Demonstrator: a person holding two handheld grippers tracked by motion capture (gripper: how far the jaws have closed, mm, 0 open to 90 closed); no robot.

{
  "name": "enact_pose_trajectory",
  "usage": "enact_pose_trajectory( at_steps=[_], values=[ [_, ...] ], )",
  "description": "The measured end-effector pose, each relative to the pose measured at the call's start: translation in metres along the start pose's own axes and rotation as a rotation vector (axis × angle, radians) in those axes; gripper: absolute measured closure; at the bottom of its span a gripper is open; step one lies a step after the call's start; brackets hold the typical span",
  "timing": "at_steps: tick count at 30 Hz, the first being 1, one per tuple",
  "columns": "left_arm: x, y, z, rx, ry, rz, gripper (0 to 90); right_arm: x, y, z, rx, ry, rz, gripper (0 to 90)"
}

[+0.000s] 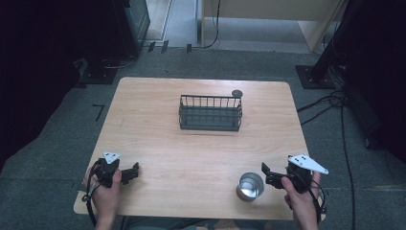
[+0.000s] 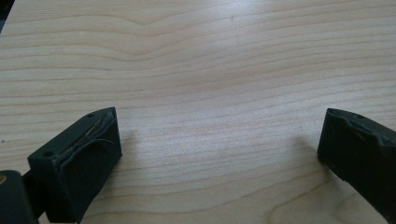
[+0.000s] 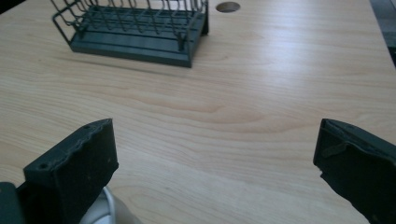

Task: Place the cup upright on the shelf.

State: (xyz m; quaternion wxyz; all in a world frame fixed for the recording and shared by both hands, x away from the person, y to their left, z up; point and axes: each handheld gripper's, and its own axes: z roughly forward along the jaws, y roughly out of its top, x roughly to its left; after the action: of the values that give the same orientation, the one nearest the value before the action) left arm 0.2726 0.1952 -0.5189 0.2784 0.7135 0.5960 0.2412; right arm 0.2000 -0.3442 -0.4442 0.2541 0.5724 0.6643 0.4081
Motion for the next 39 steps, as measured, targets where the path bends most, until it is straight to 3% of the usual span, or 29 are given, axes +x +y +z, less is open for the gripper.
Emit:
enact_pose_trajectory(
  at_steps=[4, 10, 21, 33, 39],
  values=[
    [0.000, 0.000, 0.000, 0.000, 0.000, 0.000, 0.0, 0.017, 0.009, 0.001, -0.010, 0.042, -0.030, 0.0],
    [0.000, 0.000, 0.000, 0.000, 0.000, 0.000, 0.0, 0.032, 0.012, -0.002, -0.006, 0.096, -0.053, 0.0],
    [0.000, 0.000, 0.000, -0.001, 0.003, -0.003, 0.0, 0.055, 0.000, -0.003, 0.025, 0.158, -0.102, 0.0],
    [0.000, 0.000, 0.000, -0.001, 0.003, -0.003, 0.0, 0.061, -0.026, 0.003, 0.069, 0.205, -0.106, 0.0],
    [0.000, 0.000, 0.000, -0.002, 0.003, -0.003, 0.0, 0.064, -0.036, 0.007, 0.095, 0.191, -0.136, 0.0]
  ],
)
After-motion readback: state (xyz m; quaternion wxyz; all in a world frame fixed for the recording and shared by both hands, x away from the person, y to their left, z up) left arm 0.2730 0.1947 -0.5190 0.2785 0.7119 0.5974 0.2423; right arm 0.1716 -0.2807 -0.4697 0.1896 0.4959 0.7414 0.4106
